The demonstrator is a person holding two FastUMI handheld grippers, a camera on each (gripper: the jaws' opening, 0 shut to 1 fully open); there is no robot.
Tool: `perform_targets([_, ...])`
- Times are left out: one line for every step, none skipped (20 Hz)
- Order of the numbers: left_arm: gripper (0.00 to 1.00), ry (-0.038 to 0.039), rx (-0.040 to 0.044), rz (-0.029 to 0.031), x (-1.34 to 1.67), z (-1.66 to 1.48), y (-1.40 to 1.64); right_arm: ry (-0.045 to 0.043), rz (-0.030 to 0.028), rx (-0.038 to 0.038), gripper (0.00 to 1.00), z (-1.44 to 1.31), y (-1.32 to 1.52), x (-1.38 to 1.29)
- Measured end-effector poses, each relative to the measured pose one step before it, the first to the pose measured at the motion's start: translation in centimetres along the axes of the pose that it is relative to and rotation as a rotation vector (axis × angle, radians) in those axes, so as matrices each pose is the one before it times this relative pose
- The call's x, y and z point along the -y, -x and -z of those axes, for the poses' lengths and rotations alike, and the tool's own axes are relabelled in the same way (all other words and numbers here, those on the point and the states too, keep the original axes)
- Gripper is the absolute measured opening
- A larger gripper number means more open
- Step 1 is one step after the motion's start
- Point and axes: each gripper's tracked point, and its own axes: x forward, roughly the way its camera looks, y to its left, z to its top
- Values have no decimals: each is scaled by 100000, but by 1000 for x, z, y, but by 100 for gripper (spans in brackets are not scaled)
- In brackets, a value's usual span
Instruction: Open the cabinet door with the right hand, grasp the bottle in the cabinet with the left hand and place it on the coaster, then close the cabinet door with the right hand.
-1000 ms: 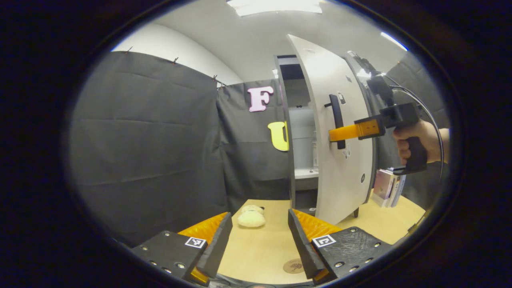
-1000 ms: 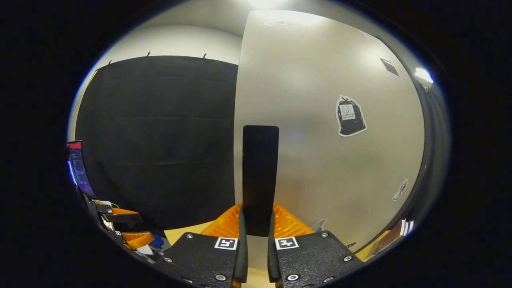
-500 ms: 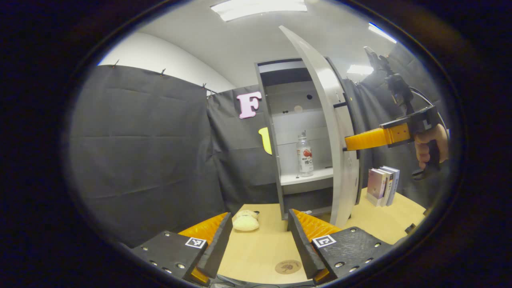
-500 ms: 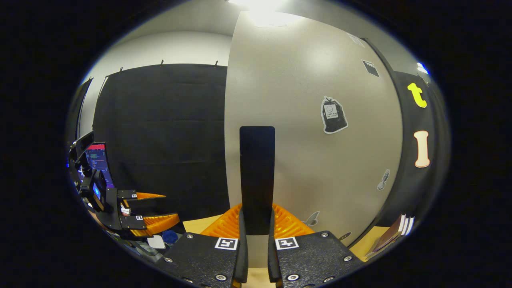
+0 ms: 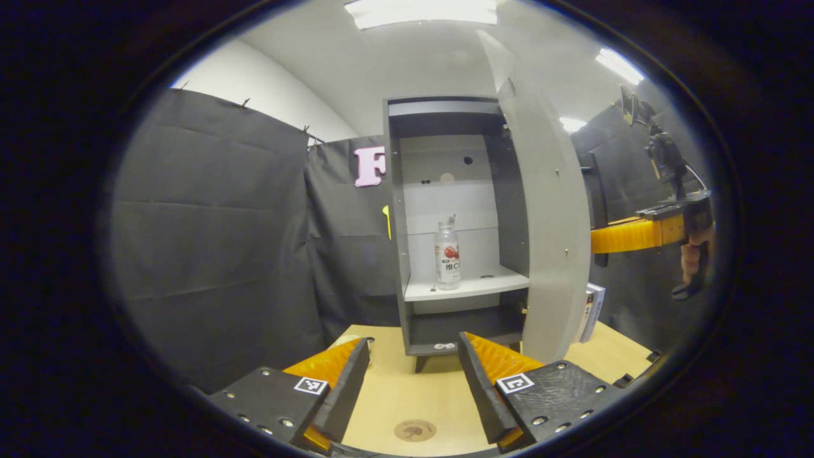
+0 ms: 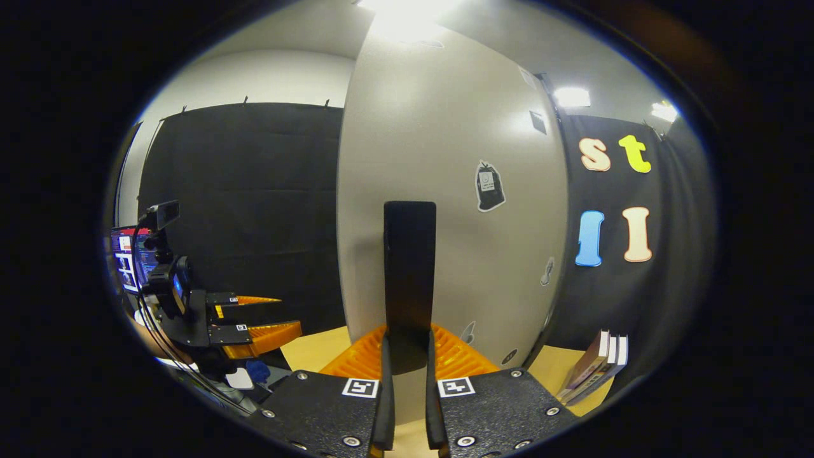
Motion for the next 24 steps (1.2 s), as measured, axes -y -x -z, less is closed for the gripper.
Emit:
perform_targets([87, 176, 476, 736, 525, -276, -9, -961, 941, 158, 21, -41, 395, 234])
perform_targets([87, 453, 54, 577, 468, -37, 132, -1606, 861, 39, 21, 64, 298, 170])
perform_targets([87, 711, -305, 772, 515, 46, 55, -1599, 843, 110, 21, 12, 278, 181])
perform_targets([87, 486, -11, 529, 385, 154, -19, -1185, 1218, 194, 21, -62, 170, 231])
perform_targets([87, -80, -298, 428, 419, 84, 14, -618, 1260, 133, 23, 63, 28, 215])
perform_targets([87, -321, -272, 628, 393, 211, 32, -791, 1162, 338, 22, -4, 125, 190])
perform_targets([81, -380, -333, 516, 465, -38, -40, -695, 1632, 106, 23, 66, 23, 240])
perform_targets([75, -485, -161, 469, 476, -41, -48, -205, 2064, 318, 22, 9, 172, 307])
perform_targets([81, -563, 53, 446, 496, -158, 43, -43, 2465, 340, 25, 63, 118, 296])
perform_targets([81, -508, -2, 701, 616, 94, 61, 64, 2870, 379, 25, 6, 169, 213])
perform_targets([81, -550, 102, 441, 561, -83, 26, 638, 3192, 433, 26, 56, 280, 245])
perform_targets([81, -643, 131, 372, 540, -56, -47, 1839, 3682, -77, 26, 187, 231, 287])
perform_targets([87, -636, 314, 460, 567, -169, 172, 2492, 4094, 327, 24, -3, 382, 517])
perform_targets([87, -479, 290, 267, 534, -31, 73, 2143, 4034, 427, 25, -13, 223, 540])
perform_targets([87, -374, 378, 212, 447, -154, 176, 1556, 3506, 200, 24, -9, 131, 461])
perform_targets([87, -446, 183, 109, 348, -39, 152, -146, 3170, 115, 25, -10, -49, 375])
perform_targets([87, -534, -35, 265, 399, -98, 67, -1770, 1997, -209, 26, -104, -22, 325])
perform_targets([87, -524, -168, 340, 286, 12, 27, -2895, -11, -1007, 25, 352, -47, -270])
perform_targets([87, -591, -147, -70, 120, -84, -45, -3068, -624, -1541, 27, 529, -114, -434])
perform_targets([87, -578, 88, -181, 83, -42, -278, -1862, -200, -1466, 25, 433, -5, -278])
perform_targets([87, -547, 211, -387, 11, -77, -227, -594, -11, -1164, 25, 408, 139, 26])
perform_targets([87, -455, -173, -663, -216, 58, -272, 323, 916, 131, 26, -42, 488, 121])
perform_targets([81, -123, -232, -508, -225, 54, -376, 605, 1699, 1063, 29, -261, 458, 384])
perform_targets([81, 298, -395, -408, -294, 182, -755, 815, 2351, 523, 28, 308, 472, 357])
